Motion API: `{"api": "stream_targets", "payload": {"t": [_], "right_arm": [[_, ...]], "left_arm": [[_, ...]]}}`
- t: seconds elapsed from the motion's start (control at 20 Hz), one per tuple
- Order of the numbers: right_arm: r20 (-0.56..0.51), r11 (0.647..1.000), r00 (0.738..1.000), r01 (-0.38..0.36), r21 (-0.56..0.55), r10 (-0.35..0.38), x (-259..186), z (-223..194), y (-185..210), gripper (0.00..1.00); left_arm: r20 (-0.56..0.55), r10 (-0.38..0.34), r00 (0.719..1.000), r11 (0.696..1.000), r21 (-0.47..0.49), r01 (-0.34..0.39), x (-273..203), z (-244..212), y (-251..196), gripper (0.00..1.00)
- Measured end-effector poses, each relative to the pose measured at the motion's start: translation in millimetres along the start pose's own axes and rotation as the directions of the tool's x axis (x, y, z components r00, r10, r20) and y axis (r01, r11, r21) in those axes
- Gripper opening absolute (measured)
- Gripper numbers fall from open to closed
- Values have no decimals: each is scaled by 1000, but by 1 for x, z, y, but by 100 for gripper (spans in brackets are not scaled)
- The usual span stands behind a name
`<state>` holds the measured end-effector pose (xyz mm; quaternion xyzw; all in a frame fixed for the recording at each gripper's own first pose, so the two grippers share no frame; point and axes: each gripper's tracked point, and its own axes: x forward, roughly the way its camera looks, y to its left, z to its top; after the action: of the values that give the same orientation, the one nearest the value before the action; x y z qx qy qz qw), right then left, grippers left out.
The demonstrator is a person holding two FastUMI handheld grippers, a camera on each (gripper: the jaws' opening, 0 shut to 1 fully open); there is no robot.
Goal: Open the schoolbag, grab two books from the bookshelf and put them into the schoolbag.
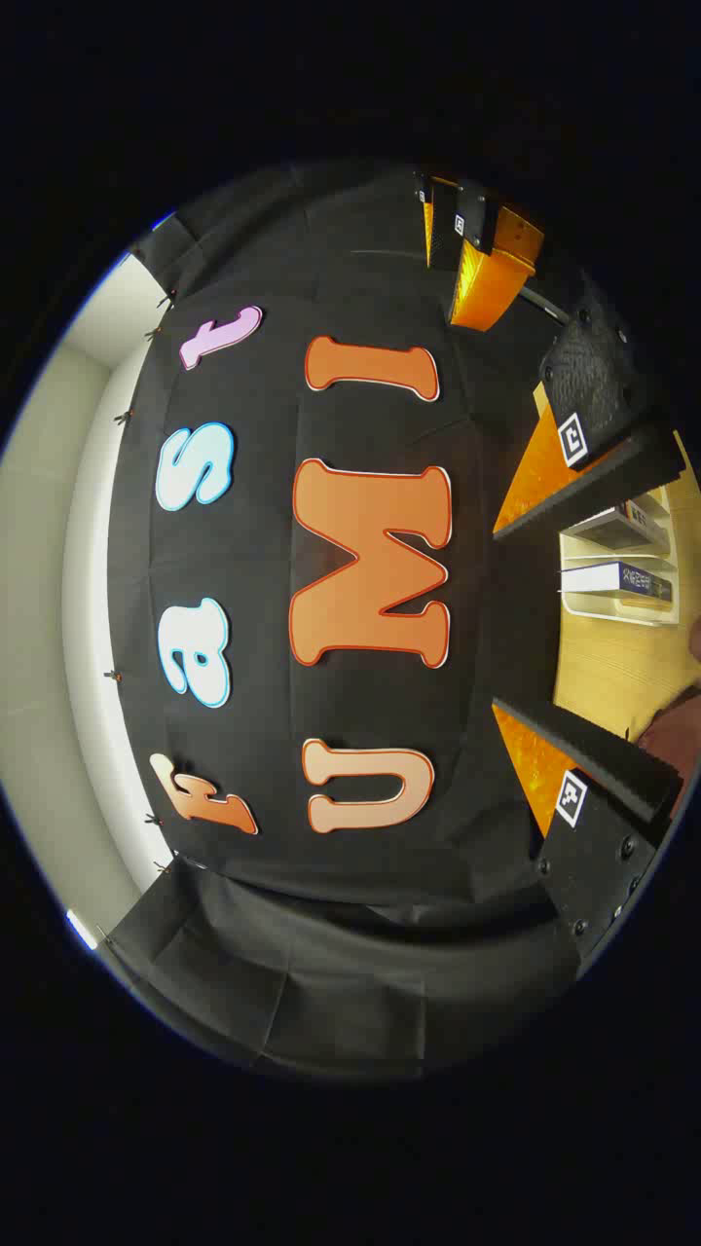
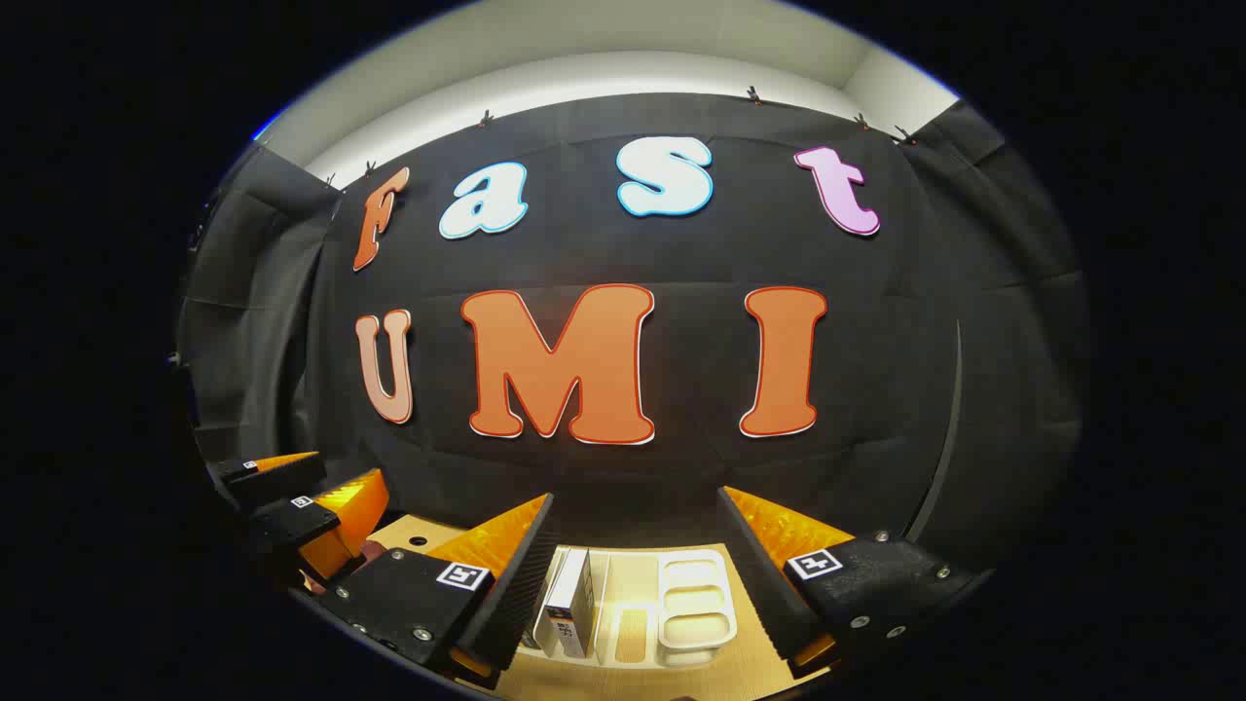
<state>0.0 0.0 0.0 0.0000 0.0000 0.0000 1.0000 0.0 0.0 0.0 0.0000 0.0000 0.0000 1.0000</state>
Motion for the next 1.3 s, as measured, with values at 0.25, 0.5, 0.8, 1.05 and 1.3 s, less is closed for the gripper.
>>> {"api": "stream_targets", "payload": {"t": [0.25,0.5,0.8,1.05,1.3], "right_arm": [[-9,1000,1000,-10,3,10,0,-1,4,95],[-2,1000,1000,-11,-7,11,-2,2,4,95],[-17,1000,1000,-11,-13,11,-2,1,5,95],[-17,1000,1000,-14,-16,13,-2,3,5,95],[-23,1000,1000,-13,-25,13,-4,-1,5,95]], "left_arm": [[-2,-19,1000,1000,9,19,-3,-1,-3,99],[2,-35,999,999,9,35,-4,0,-1,99],[-8,-41,999,999,26,41,-3,-1,-6,99],[-7,-45,999,999,27,46,-5,-2,-5,99],[-8,-35,999,999,26,35,-5,-4,-3,99]]}}
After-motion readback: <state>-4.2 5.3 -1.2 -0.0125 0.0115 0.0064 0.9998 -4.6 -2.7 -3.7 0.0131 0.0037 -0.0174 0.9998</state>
